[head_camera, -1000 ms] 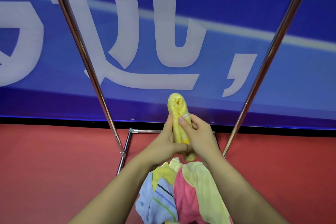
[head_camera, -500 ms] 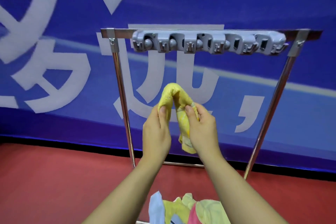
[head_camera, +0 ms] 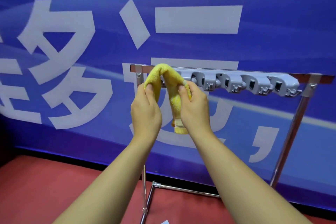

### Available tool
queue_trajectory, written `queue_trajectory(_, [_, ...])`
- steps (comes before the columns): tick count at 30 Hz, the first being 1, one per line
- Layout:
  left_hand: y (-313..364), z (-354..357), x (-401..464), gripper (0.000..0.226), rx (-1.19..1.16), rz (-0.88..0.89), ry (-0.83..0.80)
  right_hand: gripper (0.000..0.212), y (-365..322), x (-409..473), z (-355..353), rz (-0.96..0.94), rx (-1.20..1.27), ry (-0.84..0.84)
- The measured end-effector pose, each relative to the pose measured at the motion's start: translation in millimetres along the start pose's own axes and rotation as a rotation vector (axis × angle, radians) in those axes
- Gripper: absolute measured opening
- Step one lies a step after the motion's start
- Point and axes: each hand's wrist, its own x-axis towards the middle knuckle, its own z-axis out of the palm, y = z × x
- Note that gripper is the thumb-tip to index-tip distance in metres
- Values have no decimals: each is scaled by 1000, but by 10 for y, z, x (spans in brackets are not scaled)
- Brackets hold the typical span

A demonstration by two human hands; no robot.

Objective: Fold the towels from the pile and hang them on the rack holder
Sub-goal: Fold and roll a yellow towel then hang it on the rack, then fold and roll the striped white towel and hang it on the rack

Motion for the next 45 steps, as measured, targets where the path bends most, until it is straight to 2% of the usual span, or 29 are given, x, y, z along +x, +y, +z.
queue_trajectory(3, [-64, -16, 145, 30, 44, 19, 6, 25, 23, 94, 73, 9, -37, -9])
queue_trajectory(9, [-367, 70, 178, 32, 94, -27, -109, 23, 251, 54, 178, 78, -102, -88])
queue_trajectory(12, [-514, 104, 111, 30, -50, -52, -191, 19, 341, -41, 196, 76, -102, -121])
queue_trajectory(15, [-675, 134, 57, 27, -176, -99, -343, 21, 392, -112, 209, 102, -82, -240])
queue_trajectory(18, [-734, 134, 21, 35, -216, -123, -419, 30, 462, -162, 179, 76, -70, -342])
queue_trajectory(21, [-783, 102, -97, 35, -260, -136, -408, 45, 560, -211, 59, 69, -87, -356])
queue_trajectory(23, [-917, 97, -248, 42, -260, -165, -379, 51, 697, -266, -73, 92, -106, -343])
queue_trajectory(25, [-1134, 105, -444, 59, -201, -223, -348, 56, 887, -364, -216, 109, -167, -355])
queue_trajectory(28, [-1497, 185, -810, 72, -86, -349, -383, 57, 1271, -600, -458, 149, -327, -413])
queue_trajectory(33, [-2042, 477, -1564, 63, 124, -416, -689, 58, 2220, -1171, -813, 277, -574, -629])
queue_trajectory(37, [-2482, 832, -2133, 54, 197, -447, -943, 58, 3114, -1767, -1062, 418, -618, -779])
queue_trajectory(45, [-3766, 1312, -3178, 54, 448, -530, -1285, 55, 4492, -3069, -1432, 686, -678, -1077])
